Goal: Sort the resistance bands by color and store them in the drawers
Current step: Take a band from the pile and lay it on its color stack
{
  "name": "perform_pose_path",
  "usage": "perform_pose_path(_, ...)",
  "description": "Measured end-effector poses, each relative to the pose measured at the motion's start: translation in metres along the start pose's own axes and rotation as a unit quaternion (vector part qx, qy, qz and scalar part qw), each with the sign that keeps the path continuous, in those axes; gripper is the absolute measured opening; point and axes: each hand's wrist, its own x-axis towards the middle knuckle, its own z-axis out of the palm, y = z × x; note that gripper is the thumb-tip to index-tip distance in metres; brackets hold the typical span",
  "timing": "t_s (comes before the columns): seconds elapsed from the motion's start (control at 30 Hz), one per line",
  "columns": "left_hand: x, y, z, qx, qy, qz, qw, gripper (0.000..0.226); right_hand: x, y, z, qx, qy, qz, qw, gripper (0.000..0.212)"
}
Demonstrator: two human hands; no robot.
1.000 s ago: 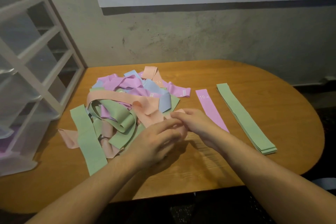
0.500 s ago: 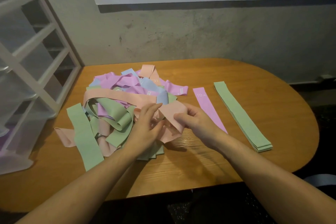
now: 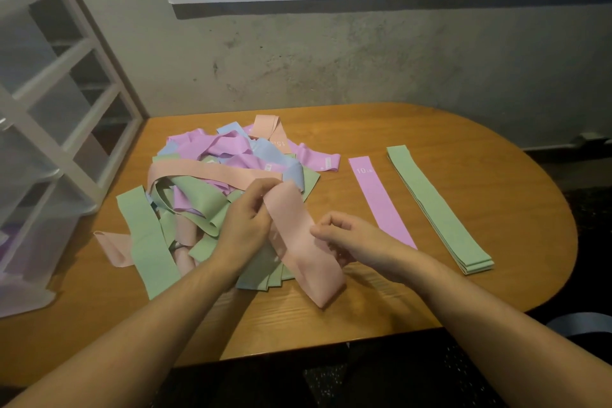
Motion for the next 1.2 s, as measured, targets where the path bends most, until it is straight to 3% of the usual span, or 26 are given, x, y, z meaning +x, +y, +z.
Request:
perform_pose_path(0.13,-0.003,0.008,0.002,-0.019,-0.009,0.071,0.997,0.033,0.003,-0.001,0.006,0.057,0.004,0.017,0.998,0.045)
perform_pose_path(0.3,-0.01,0.014,0.006,0.064,-0.059,0.211,0.974,0.039,0.003,-0.01,0.005,0.15,0.06,-0.081,0.984,0.04)
perform_pose_path(0.4,-0.013,0.018,0.005,0.087,-0.079,0.241,0.963,0.047,0.001,-0.019,-0.002,0.236,0.064,-0.103,0.964,0.045)
perform_pose_path(0.5,-0.016,0.024,0.006,0.078,-0.088,0.273,0.955,0.058,0.001,-0.024,-0.006,0.218,0.067,-0.058,0.972,0.027)
perform_pose_path(0.57,-0.018,0.03,0.008,0.07,-0.086,0.278,0.954,0.063,0.001,-0.022,-0.005,0.211,0.049,-0.015,0.976,0.034)
perform_pose_path(0.67,-0.021,0.035,0.008,0.058,-0.094,0.289,0.951,0.051,0.0,-0.017,-0.004,0.236,0.061,-0.033,0.969,0.024)
perform_pose_path(0.87,-0.019,0.035,0.009,0.058,-0.056,0.226,0.971,0.036,-0.006,-0.023,-0.01,0.223,0.12,-0.111,0.961,0.006)
perform_pose_path(1.0,-0.015,0.045,0.016,0.057,-0.051,0.109,0.991,0.031,-0.01,-0.026,-0.01,0.192,0.14,-0.138,0.961,0.005)
perform_pose_path(1.2,-0.009,0.062,0.024,-0.113,-0.042,-0.011,0.993,0.026,-0.014,-0.022,-0.015,0.182,0.138,-0.166,0.959,0.005)
